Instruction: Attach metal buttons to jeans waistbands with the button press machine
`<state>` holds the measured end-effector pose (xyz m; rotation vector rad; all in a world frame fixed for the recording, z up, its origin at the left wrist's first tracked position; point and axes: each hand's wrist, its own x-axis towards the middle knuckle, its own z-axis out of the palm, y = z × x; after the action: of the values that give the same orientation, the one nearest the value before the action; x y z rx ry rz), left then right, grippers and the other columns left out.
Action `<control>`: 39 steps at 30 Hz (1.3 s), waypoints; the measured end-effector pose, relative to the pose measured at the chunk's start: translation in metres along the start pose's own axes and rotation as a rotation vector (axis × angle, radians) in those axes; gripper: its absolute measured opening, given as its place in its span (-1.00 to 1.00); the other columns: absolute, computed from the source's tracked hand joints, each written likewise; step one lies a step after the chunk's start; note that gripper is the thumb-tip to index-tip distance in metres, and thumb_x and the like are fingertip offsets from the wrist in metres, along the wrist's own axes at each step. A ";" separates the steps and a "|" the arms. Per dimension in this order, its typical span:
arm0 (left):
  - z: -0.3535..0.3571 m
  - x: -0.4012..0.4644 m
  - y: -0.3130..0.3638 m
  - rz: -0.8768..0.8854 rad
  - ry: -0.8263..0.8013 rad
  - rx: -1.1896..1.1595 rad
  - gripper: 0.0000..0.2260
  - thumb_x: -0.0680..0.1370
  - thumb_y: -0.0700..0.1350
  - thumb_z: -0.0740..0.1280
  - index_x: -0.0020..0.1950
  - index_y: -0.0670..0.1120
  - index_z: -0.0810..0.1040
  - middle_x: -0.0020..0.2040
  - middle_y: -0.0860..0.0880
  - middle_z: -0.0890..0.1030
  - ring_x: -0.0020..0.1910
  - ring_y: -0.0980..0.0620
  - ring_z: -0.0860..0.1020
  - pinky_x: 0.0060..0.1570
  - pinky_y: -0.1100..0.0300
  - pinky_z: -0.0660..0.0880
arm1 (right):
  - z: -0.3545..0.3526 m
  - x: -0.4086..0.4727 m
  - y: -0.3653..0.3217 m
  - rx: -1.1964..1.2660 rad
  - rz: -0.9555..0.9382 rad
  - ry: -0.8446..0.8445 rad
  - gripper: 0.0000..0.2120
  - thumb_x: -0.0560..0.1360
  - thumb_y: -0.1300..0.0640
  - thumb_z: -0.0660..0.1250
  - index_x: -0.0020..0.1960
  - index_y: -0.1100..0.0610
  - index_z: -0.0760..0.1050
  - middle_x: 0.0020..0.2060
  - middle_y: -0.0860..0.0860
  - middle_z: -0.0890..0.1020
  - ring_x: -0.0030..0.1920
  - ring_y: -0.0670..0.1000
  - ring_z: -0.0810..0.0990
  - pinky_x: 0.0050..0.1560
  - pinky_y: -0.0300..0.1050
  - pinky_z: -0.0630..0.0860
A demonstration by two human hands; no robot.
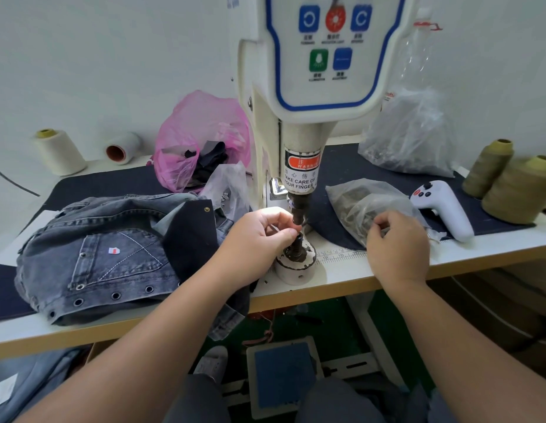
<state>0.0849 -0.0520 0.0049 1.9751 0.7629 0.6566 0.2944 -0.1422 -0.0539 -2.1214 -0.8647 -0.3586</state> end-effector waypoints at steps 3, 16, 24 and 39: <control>-0.001 0.001 0.000 -0.027 -0.014 -0.052 -0.70 0.56 -0.15 0.40 -0.27 0.24 0.64 -0.35 0.04 0.59 -0.32 0.11 0.51 -0.26 0.36 0.49 | 0.000 0.000 0.000 0.004 -0.004 -0.001 -0.90 0.53 0.27 0.32 -0.13 0.13 0.57 -0.26 -0.03 0.55 -0.15 0.03 0.50 -0.13 -0.02 0.50; -0.004 0.004 -0.003 -0.082 -0.027 -0.169 -0.84 0.52 -0.14 0.46 -0.19 0.12 0.72 -0.22 0.15 0.70 -0.25 0.25 0.62 -0.22 0.49 0.46 | -0.002 0.000 -0.001 -0.005 -0.006 -0.007 -0.90 0.53 0.27 0.33 -0.12 0.12 0.57 -0.25 -0.03 0.55 -0.14 0.02 0.50 -0.14 -0.07 0.46; -0.011 0.005 -0.003 -0.121 -0.006 -0.277 -0.88 0.55 -0.19 0.41 -0.06 0.03 0.68 -0.36 0.18 0.60 -0.42 0.27 0.48 -0.36 0.42 0.40 | -0.005 -0.001 -0.002 0.025 -0.070 0.014 -0.92 0.52 0.29 0.35 -0.11 0.17 0.60 -0.25 -0.01 0.57 -0.14 0.04 0.52 -0.07 0.04 0.54; -0.027 0.002 0.002 -0.078 0.068 -0.053 -0.93 0.56 -0.14 0.40 -0.07 -0.01 0.68 -0.34 0.19 0.62 -0.40 0.34 0.51 -0.38 0.50 0.36 | -0.036 -0.021 -0.041 0.727 0.295 -0.188 -0.80 0.46 0.20 0.47 -0.24 -0.09 0.65 -0.27 -0.23 0.69 -0.22 -0.27 0.63 -0.14 -0.31 0.45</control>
<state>0.0680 -0.0361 0.0196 1.8735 0.8513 0.6932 0.2528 -0.1614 -0.0178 -1.5699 -0.6372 0.2828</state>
